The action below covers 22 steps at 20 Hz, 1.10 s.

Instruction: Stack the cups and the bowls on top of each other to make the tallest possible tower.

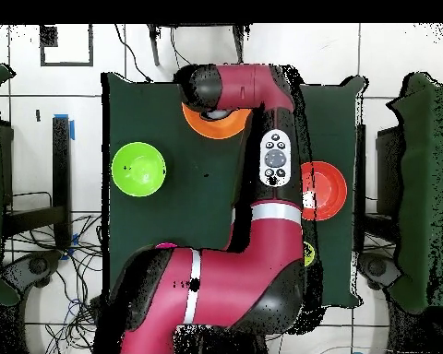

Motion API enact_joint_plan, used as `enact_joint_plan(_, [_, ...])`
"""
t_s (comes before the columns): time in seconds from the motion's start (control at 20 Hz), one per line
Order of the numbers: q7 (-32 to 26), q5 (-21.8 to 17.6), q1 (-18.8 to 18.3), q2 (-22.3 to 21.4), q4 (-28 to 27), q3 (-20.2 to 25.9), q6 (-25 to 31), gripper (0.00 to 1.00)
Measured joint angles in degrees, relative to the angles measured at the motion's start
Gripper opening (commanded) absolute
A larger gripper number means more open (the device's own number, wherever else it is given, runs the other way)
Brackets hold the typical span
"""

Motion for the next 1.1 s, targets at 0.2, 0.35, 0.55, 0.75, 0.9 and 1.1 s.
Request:
enact_joint_plan(0.2, [0.0,0.0,0.0,0.3,-0.1,0.1,0.0,0.00])
enact_joint_plan(0.35, [0.0,0.0,0.0,0.3,-0.1,0.3,0.0,0.00])
enact_joint_plan(0.55, [0.0,0.0,0.0,0.3,-0.2,0.4,0.0,0.00])
enact_joint_plan(0.75, [0.0,0.0,0.0,0.3,-0.2,0.6,0.0,0.00])
enact_joint_plan(0.9, [0.0,0.0,0.0,0.4,-0.2,1.0,0.0,0.00])
enact_joint_plan(1.1, [0.0,0.0,0.0,0.7,-0.7,1.7,0.0,0.00])
